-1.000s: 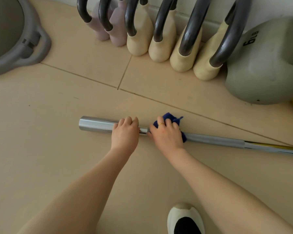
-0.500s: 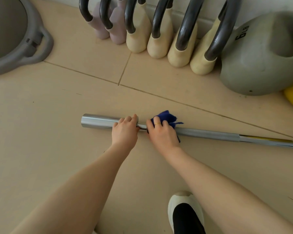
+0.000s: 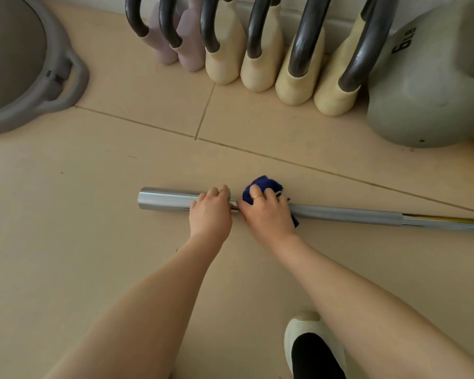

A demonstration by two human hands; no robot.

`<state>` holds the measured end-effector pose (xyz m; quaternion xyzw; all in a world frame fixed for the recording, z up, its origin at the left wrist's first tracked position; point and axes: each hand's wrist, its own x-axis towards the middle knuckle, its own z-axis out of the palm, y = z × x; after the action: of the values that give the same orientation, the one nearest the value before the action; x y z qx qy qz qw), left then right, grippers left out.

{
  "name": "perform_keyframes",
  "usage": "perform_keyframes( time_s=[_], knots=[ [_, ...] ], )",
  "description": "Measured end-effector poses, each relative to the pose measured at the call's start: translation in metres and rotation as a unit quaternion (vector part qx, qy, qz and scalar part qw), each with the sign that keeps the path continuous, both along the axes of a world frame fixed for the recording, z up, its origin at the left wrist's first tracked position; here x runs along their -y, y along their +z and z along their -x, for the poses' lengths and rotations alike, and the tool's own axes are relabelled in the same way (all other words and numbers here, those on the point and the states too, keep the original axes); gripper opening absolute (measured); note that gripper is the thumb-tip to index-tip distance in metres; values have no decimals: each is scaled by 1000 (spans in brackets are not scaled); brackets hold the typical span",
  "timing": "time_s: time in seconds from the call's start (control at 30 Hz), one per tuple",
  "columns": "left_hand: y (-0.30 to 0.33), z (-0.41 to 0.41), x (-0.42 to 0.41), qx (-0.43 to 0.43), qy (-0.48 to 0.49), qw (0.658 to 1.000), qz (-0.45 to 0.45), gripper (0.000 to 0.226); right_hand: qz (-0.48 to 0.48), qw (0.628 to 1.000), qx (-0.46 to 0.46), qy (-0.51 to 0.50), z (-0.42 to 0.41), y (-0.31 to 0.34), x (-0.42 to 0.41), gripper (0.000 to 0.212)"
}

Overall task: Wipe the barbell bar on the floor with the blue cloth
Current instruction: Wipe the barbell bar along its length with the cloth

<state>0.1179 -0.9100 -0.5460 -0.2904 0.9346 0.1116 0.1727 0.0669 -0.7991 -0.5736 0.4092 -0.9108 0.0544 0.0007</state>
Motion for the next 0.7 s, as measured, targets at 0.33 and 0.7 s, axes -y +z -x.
perform_keyframes(
  time_s=[0.33, 0.7],
  knots=[
    [8, 4, -20, 23, 12, 999, 30, 44, -27, 991, -1, -131, 12, -2, -53, 17],
    [-8, 5, -37, 12, -251, 964, 93, 44, -98, 958, 22, -269, 55, 9, -187, 15]
  ],
)
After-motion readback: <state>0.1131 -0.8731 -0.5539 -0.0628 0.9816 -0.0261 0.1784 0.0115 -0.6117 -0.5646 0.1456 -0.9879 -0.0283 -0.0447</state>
